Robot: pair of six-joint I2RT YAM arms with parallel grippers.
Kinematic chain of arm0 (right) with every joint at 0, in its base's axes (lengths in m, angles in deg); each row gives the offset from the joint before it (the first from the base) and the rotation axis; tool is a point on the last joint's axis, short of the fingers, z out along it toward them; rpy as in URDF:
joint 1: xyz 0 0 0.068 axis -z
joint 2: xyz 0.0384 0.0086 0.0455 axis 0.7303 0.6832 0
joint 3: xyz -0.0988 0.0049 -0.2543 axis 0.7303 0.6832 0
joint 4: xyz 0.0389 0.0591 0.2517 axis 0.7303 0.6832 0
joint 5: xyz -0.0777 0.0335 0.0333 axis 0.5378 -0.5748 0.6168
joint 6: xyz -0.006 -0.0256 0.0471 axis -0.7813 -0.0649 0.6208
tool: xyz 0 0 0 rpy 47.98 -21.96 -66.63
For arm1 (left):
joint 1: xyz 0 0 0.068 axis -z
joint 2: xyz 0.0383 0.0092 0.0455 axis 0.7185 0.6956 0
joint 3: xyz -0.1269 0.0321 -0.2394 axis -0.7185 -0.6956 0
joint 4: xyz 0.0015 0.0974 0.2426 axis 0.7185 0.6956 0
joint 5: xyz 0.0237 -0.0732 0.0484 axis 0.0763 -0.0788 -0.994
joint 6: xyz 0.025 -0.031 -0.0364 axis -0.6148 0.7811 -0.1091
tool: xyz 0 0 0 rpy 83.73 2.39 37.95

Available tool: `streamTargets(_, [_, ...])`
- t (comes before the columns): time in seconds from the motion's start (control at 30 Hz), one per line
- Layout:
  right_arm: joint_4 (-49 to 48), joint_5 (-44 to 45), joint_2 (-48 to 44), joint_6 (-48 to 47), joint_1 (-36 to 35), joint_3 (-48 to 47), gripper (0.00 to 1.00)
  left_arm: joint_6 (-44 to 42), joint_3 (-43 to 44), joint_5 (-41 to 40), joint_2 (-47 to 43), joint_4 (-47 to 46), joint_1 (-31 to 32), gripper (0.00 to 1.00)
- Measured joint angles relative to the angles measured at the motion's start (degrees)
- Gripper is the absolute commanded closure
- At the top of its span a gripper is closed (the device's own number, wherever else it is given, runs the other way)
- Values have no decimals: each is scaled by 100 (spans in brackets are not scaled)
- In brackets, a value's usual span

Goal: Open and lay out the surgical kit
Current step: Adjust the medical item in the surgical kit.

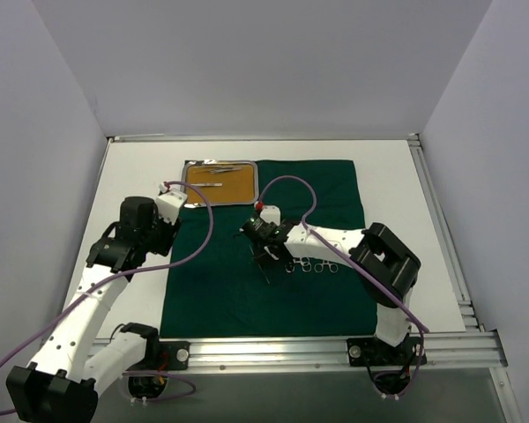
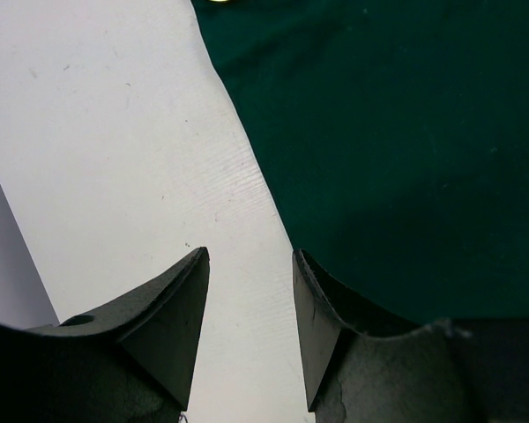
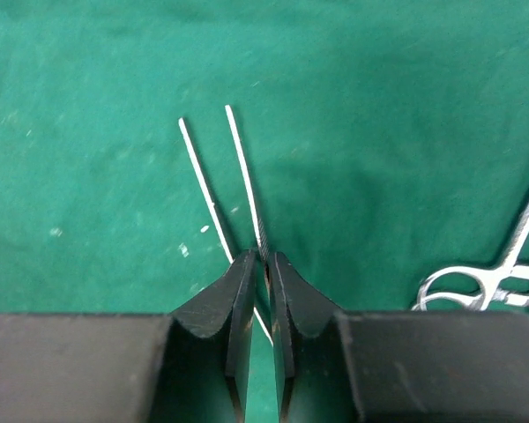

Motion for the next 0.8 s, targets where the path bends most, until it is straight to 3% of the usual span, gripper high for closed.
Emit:
streamTargets(0.3, [31, 7, 11, -26, -107, -31, 92, -7, -11, -22, -2, -28, 0, 48])
streamTargets(0.47, [20, 52, 122, -48, -103, -72, 100, -20, -11, -42, -4, -28, 0, 48])
streamTargets(0.8, [28, 227, 133, 365, -94, -74, 100, -28, -11, -46, -4, -28, 15, 48])
